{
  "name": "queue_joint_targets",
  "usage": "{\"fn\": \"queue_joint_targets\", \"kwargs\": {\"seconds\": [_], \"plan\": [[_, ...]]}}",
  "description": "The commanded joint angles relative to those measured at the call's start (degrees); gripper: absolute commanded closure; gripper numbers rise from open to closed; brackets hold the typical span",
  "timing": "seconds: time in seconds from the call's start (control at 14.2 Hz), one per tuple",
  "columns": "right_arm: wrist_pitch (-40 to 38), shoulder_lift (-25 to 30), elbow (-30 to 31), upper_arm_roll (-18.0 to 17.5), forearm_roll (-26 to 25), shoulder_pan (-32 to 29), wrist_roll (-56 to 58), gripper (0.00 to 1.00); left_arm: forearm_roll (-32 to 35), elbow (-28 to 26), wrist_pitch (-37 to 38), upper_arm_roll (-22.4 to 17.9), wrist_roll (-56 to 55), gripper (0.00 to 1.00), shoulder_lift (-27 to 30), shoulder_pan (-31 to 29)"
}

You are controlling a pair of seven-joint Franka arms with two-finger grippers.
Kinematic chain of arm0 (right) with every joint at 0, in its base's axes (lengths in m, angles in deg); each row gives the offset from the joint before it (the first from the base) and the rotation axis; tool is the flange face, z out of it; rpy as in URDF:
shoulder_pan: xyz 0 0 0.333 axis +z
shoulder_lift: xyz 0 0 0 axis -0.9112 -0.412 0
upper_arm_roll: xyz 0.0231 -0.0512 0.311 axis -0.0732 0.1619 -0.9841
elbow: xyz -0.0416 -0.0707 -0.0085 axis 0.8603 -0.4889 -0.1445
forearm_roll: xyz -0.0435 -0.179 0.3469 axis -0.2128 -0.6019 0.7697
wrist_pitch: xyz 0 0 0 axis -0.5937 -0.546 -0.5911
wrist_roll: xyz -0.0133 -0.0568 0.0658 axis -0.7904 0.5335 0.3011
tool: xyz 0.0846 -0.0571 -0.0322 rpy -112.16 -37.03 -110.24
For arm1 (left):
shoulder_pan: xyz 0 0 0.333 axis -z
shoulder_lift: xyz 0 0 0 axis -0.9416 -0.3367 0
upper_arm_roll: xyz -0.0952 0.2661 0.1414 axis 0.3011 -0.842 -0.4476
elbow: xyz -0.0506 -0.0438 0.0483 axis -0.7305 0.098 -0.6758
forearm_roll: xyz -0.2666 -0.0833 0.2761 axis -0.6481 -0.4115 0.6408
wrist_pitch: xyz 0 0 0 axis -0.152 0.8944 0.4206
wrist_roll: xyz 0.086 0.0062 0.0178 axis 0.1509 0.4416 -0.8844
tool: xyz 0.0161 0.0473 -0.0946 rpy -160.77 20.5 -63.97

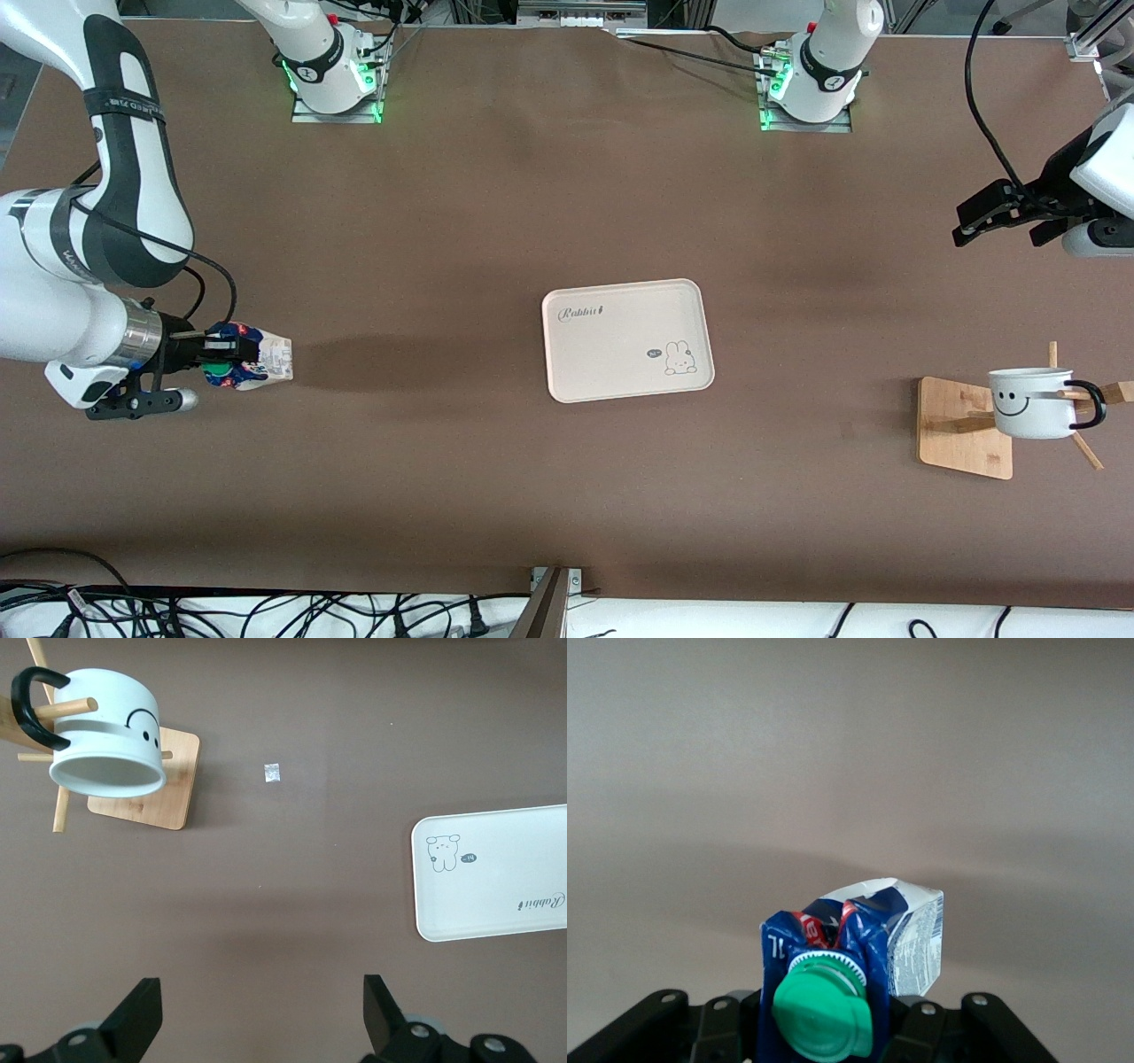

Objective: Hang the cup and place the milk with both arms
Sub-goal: 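Carry the milk carton away from the tray with the right gripper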

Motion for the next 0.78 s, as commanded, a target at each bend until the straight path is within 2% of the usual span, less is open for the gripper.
{"fn": "queue_joint_targets", "kwargs": {"seconds": [0.0,0.21,0.28,0.42,0.49,0.71], "plan": [[5.74,4.12,7.36,0.12,1.07,-0.4,2.7,0.82,0.65,1.61,0.18,0.35,0.19,0.0,-0.53,-0.32],[11.03,5.97,12.11,-0.14,1.33,-0.4,3.23,0.82,0.56,1.7,0.09,0.44,0.19,0.0,-0.53,-0.23],[11.13,6.06,12.47,-0.14,3.6,-0.4,3.31,0.82,0.56,1.7,0.09,0.44,0.19,0.0,-0.53,-0.23],[10.6,6.06,13.87,0.12,12.2,-0.4,6.89,0.82,0.56,1.7,0.09,0.44,0.19,0.0,-0.53,-0.14],[10.6,5.89,13.97,0.21,13.8,-0.4,8.83,0.82,0.56,1.7,0.09,0.44,0.19,0.0,-0.53,-0.06],[10.51,5.89,14.06,0.21,14.26,-0.49,10.26,0.82,0.56,1.7,0.09,0.44,0.19,0.0,-0.53,0.03]]}}
